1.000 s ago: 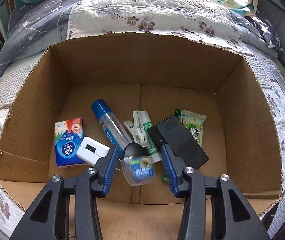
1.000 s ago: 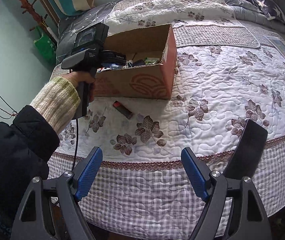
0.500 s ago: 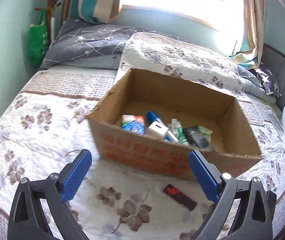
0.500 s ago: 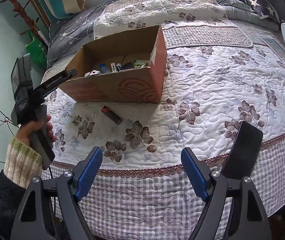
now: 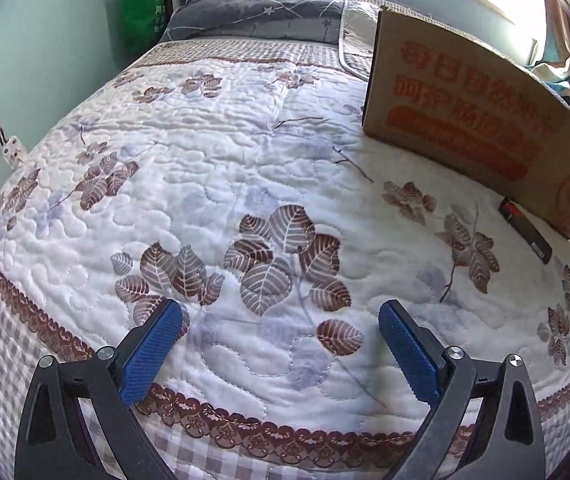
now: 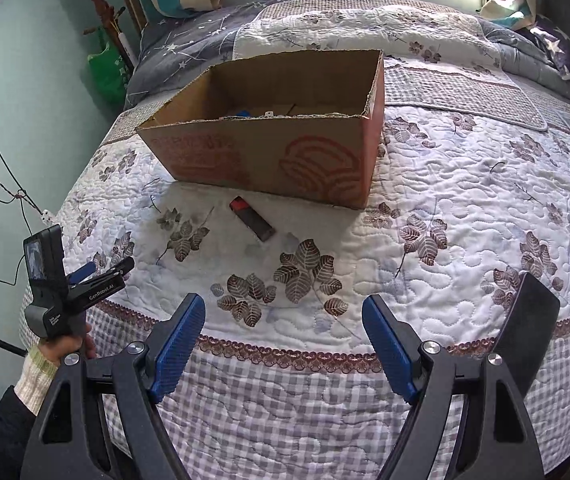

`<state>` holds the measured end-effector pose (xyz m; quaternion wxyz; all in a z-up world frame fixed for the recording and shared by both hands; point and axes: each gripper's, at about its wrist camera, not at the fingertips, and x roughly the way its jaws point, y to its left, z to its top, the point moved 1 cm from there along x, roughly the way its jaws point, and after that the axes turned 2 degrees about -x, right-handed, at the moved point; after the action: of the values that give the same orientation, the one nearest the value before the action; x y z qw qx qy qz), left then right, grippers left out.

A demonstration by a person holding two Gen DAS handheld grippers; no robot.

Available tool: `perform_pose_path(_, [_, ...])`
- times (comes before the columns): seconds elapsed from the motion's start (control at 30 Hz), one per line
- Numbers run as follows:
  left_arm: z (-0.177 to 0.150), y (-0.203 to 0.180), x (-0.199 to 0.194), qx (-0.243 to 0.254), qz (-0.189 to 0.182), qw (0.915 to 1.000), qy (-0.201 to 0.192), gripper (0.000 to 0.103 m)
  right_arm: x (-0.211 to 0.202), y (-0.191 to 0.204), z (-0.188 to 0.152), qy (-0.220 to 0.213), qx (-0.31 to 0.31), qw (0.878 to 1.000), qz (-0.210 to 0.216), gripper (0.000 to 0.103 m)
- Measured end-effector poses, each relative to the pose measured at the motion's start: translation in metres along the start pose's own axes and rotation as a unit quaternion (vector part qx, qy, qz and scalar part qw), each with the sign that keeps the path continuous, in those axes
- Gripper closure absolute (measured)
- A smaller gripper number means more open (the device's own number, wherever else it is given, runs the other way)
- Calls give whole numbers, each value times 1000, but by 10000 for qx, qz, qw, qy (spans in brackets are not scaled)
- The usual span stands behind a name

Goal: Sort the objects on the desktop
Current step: 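Grasp the red-and-black lighter with the right tool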

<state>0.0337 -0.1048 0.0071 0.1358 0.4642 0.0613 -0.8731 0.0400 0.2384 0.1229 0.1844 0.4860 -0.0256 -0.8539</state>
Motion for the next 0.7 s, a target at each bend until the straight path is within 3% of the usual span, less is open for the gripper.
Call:
perform_pose_path(0.03, [-4,1,2,-35,-52,10000,-76,103,5,1,-1,-24,-83,9999,-52,22])
perform_pose_path(0.07, [-4,1,0,-27,-50,9999,-121,80,10,4,-2,-44,-190,9998,-87,22])
perform_pose_path(0.1, [-4,-1,0,6,-1,9999,-119,18,15,6,-3,-56,-295,9995,-96,22])
perform_pose_path(0.13, [-4,-3,1,46,45,9999,-98,0,20,8,-3,-47,-378,9992,-118,22])
perform_pose_path(0.4, [-5,-1,1,-7,-33,9999,-124,0,80,26,11,19,-852,9963,-106,22])
perform_pose_path(0.57, [-4,-1,2,-14,-42,9999,-126,0,129,45,28,251,-1391,9895,-307,22])
perform_pose_path(0.7, [-4,-1,3,-14,-38,9999,-127,0,156,64,48,147,-1731,9832,-551,22])
